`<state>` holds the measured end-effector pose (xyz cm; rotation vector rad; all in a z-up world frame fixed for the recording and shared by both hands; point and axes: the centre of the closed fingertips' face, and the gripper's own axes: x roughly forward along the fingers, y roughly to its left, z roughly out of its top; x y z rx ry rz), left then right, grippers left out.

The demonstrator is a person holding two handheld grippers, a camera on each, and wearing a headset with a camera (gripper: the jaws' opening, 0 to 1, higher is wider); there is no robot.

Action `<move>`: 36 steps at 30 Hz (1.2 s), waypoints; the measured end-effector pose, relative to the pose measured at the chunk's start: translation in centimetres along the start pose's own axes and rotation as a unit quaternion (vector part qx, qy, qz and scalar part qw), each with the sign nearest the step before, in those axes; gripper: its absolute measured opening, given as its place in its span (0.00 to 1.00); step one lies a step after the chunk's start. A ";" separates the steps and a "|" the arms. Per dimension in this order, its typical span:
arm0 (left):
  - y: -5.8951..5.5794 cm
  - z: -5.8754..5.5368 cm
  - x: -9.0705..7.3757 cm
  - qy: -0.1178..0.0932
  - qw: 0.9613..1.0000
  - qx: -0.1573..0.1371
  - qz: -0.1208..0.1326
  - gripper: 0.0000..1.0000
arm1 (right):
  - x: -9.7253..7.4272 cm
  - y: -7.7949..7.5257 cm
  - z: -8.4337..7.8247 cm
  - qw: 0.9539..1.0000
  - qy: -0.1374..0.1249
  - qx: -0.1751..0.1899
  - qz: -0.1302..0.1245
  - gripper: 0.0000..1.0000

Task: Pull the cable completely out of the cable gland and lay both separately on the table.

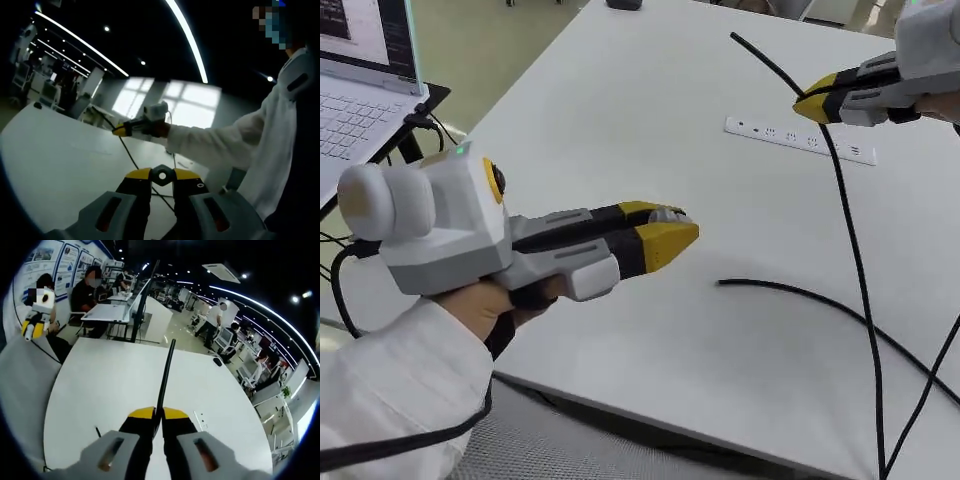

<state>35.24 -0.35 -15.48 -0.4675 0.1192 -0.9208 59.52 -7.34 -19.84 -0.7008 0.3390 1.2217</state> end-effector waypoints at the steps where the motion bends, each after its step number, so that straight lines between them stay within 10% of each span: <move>1: 0.2 0.0 0.0 -0.001 1.000 -0.003 0.002 0.16 | 0.9 0.1 -0.6 1.000 0.009 -0.002 0.008 0.03; 17: 2.2 -0.7 -0.4 0.004 0.999 -0.041 0.033 0.16 | 12.8 1.9 -10.4 0.990 0.071 0.086 0.087 0.03; 36: 3.2 -1.8 -0.4 0.021 0.997 -0.058 0.052 0.16 | 15.7 5.1 -14.5 0.981 0.099 0.124 0.109 0.05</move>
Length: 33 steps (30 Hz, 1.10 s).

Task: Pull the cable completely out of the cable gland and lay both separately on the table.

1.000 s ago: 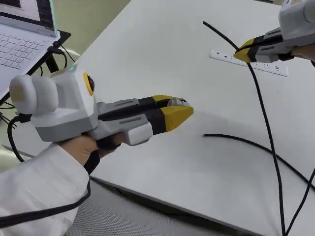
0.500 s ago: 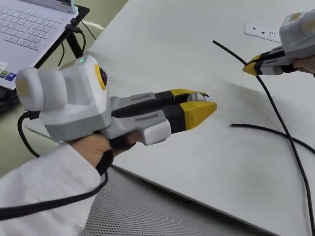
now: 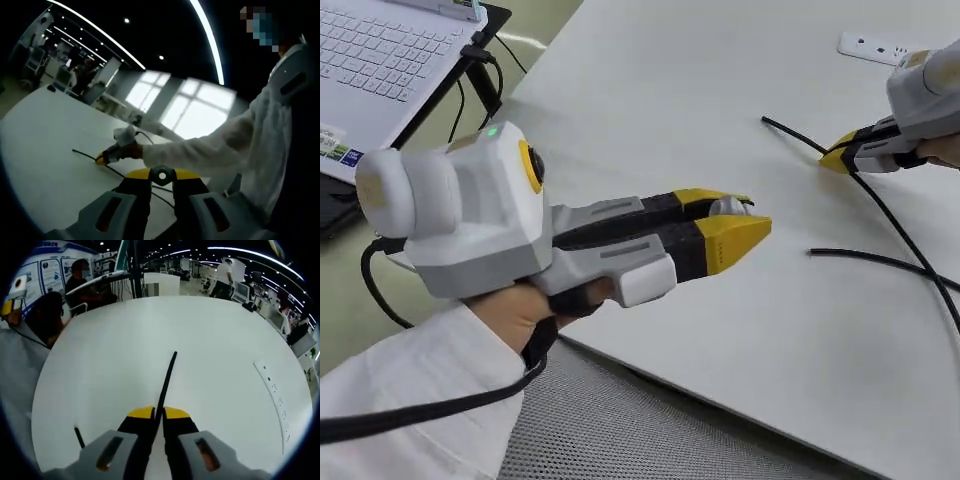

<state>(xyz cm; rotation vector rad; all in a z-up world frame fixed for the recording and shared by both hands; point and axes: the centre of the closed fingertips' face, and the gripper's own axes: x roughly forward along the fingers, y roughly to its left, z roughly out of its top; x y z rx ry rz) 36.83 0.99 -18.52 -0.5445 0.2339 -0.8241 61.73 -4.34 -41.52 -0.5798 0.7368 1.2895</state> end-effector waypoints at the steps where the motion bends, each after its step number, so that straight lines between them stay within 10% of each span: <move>1: 0.0 0.0 0.0 0.000 1.000 0.000 0.001 0.16 | 0.0 0.0 0.0 1.000 0.000 0.001 0.000 0.05; 12: -0.1 0.0 0.0 0.000 1.000 0.003 -0.001 0.16 | -3.5 1.8 -0.1 1.000 -0.022 -0.001 -0.003 0.16; 24: -0.8 0.3 0.1 -0.006 1.000 0.008 -0.013 0.16 | -8.9 7.0 -8.0 0.998 0.058 0.009 -0.006 0.22; 33: -1.1 0.4 0.1 -0.007 1.000 0.009 -0.019 0.16 | -9.1 7.6 -10.5 0.996 0.070 0.038 -0.034 0.22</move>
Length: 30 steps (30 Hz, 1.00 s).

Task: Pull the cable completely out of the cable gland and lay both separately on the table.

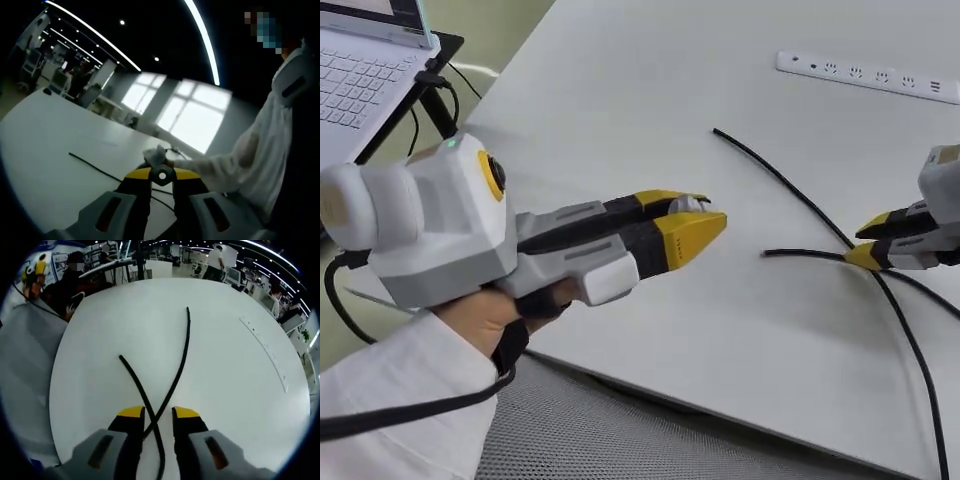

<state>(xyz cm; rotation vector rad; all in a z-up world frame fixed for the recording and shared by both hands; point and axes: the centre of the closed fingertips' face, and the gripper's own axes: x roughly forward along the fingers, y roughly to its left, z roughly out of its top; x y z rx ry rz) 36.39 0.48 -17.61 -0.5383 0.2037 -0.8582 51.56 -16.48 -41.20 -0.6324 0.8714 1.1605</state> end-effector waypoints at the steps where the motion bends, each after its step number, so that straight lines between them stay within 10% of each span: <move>1: 0.0 0.0 0.0 0.000 1.000 0.000 0.000 0.16 | 0.2 0.0 -0.2 1.000 0.003 0.003 -0.002 0.20; 12: 0.3 0.2 -0.1 -0.006 1.000 -0.001 0.005 0.16 | 0.6 -0.4 -0.4 1.000 0.023 0.015 -0.012 0.04; 18: 0.4 0.2 -0.1 -0.007 1.000 -0.002 0.007 0.16 | 0.7 -0.7 4.1 0.998 -0.006 0.058 -0.001 0.02; 30: 0.7 0.6 -0.3 -0.015 1.000 -0.003 0.015 0.16 | 1.1 -7.8 14.7 0.994 -0.093 0.041 -0.030 0.02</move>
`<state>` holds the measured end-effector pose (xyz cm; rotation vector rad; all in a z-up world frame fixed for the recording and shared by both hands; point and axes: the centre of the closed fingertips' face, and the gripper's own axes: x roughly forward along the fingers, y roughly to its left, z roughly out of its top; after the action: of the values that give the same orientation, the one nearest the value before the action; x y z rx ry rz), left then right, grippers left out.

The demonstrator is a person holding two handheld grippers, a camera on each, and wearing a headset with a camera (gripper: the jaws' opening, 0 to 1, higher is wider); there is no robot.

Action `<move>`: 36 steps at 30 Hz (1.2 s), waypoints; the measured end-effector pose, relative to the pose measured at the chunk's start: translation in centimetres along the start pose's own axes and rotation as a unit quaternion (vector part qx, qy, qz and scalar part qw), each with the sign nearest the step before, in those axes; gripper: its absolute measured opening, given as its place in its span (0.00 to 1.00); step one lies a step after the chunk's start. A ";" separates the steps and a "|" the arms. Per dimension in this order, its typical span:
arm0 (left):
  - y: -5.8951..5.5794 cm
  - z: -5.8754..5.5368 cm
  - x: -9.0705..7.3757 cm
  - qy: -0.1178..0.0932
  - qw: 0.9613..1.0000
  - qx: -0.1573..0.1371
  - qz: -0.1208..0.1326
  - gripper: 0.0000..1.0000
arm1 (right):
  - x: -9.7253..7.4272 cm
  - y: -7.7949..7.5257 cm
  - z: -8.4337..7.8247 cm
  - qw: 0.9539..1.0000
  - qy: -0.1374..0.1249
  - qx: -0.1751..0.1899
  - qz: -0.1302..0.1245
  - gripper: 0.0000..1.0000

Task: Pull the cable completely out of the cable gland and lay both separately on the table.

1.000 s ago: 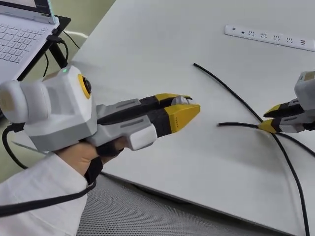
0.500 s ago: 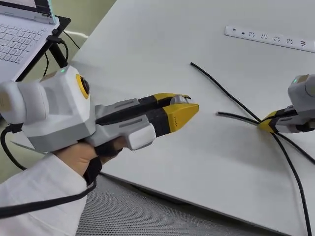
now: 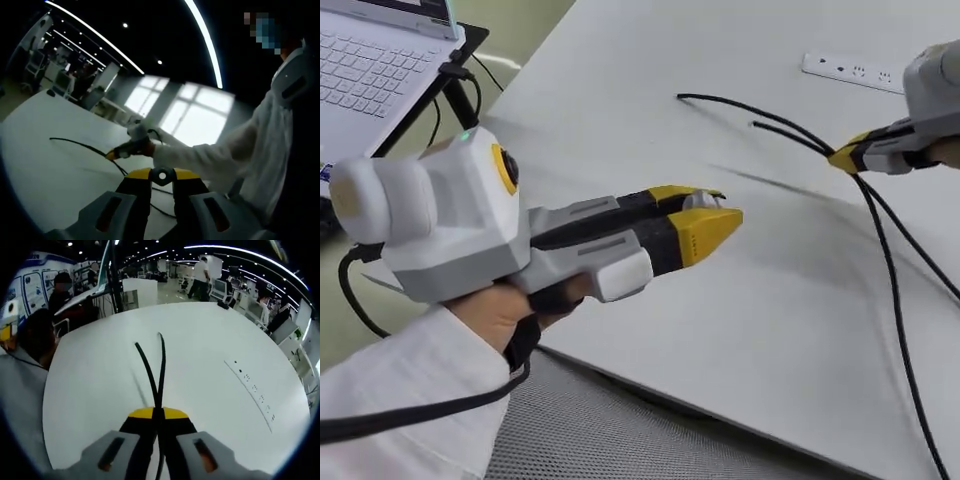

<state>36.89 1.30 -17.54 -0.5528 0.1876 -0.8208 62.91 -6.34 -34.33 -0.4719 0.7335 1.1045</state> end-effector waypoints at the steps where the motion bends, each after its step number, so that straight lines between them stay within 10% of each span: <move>1: 0.0 0.0 0.0 0.000 1.000 -0.001 0.000 0.16 | 0.6 -0.3 0.6 1.000 -0.001 -0.003 -0.002 0.02; 14: 0.5 0.0 -0.2 -0.002 1.000 -0.010 0.008 0.16 | 6.0 -0.3 -0.1 0.999 0.035 -0.007 0.001 0.03; 28: 0.9 0.0 -0.4 -0.004 1.000 -0.018 0.017 0.16 | 7.3 0.8 -2.6 0.998 0.051 -0.024 0.009 0.05; 36: 1.0 -0.2 -0.3 0.002 1.000 -0.013 0.019 0.16 | 5.9 0.7 -2.0 0.999 0.010 -0.031 0.001 0.12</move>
<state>37.22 1.96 -18.27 -0.5704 0.2130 -0.7840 63.20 -3.72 -39.97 -0.5355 0.7195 1.1283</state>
